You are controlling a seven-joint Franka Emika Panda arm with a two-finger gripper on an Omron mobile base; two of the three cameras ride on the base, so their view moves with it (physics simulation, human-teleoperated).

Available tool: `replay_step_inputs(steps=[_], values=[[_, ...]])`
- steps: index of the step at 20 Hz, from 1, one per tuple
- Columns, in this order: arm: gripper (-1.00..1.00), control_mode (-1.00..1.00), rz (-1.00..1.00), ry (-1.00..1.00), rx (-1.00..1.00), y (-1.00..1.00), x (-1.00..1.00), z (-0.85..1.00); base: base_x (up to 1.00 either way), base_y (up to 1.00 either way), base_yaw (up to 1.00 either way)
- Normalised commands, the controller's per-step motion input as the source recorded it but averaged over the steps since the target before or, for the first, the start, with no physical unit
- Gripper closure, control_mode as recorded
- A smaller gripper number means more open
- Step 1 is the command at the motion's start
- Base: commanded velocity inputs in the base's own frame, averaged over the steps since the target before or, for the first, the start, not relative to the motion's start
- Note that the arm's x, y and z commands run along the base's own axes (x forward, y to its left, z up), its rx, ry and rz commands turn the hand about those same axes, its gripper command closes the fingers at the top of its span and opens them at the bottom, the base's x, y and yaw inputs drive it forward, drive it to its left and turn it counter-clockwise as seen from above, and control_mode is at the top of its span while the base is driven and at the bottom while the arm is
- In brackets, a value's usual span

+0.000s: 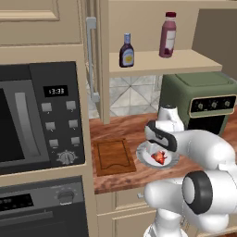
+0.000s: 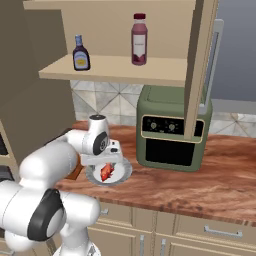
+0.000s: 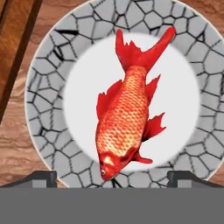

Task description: Pick the fish from the plate and place it on the cutting board. Then pick the condiment bottle from the cabinet and place it next to the cutting board.

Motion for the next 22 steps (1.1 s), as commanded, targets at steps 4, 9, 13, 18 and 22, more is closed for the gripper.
replay_step_inputs(steps=[4, 9, 13, 18, 22], values=[[-1.00, -1.00, 0.03, 0.00, 0.00, -0.02, 0.00, -0.42, 0.00, 0.00, 0.00], [-1.00, -1.00, 0.03, 0.00, 0.00, -0.05, 0.00, -0.41, 0.00, 0.00, 0.00], [-1.00, -1.00, 0.04, 0.00, 0.00, -0.05, 0.01, -0.38, 0.00, 0.00, 0.00], [-1.00, -1.00, 0.04, 0.00, 0.01, -0.06, 0.02, -0.30, 0.00, 0.00, 0.00], [1.00, -1.00, 0.03, 0.00, 0.00, -0.01, 0.00, -0.12, 0.00, 0.00, 0.00]])
